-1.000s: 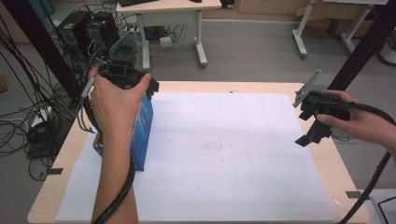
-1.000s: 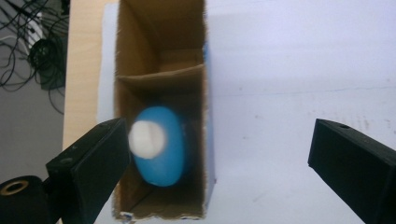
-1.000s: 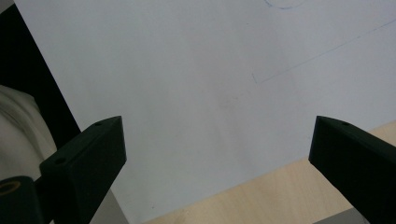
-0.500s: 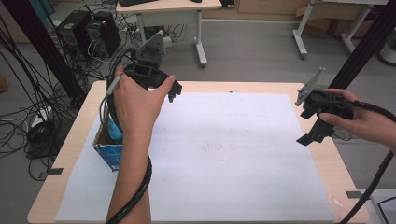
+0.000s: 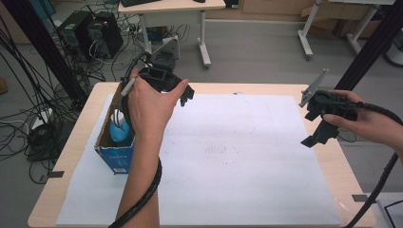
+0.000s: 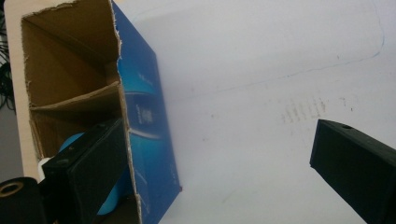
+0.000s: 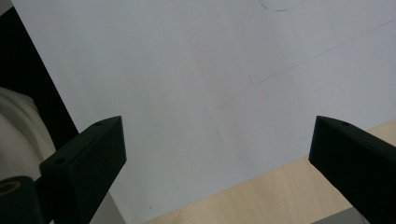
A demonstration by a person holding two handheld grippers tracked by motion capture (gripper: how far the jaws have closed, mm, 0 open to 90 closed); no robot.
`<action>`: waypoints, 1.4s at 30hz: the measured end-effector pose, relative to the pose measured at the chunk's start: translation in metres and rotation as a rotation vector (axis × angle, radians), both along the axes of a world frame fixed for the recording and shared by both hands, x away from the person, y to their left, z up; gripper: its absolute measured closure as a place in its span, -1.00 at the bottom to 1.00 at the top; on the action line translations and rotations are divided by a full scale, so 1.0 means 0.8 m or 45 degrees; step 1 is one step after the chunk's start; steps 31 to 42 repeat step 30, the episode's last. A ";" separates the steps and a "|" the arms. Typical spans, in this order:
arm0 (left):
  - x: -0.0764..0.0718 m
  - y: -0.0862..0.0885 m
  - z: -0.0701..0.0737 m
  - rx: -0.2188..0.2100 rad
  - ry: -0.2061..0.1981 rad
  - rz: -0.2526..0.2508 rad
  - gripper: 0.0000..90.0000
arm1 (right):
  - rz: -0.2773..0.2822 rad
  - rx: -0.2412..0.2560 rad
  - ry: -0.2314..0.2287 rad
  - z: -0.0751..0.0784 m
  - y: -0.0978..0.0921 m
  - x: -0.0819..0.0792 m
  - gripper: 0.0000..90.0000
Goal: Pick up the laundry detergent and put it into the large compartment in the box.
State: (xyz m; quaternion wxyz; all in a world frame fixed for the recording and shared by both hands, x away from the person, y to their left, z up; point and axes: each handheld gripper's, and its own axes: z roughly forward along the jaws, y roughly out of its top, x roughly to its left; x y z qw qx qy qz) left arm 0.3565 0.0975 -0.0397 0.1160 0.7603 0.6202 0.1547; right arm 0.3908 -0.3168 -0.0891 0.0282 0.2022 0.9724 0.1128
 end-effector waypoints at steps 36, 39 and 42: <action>0.005 -0.003 -0.007 -0.010 0.023 -0.013 -0.89 | 0.003 -0.001 0.007 -0.004 0.001 0.004 -0.91; 0.005 -0.003 -0.007 -0.010 0.023 -0.013 -0.89 | 0.003 -0.001 0.007 -0.004 0.001 0.004 -0.91; 0.005 -0.003 -0.007 -0.010 0.023 -0.013 -0.89 | 0.003 -0.001 0.007 -0.004 0.001 0.004 -0.91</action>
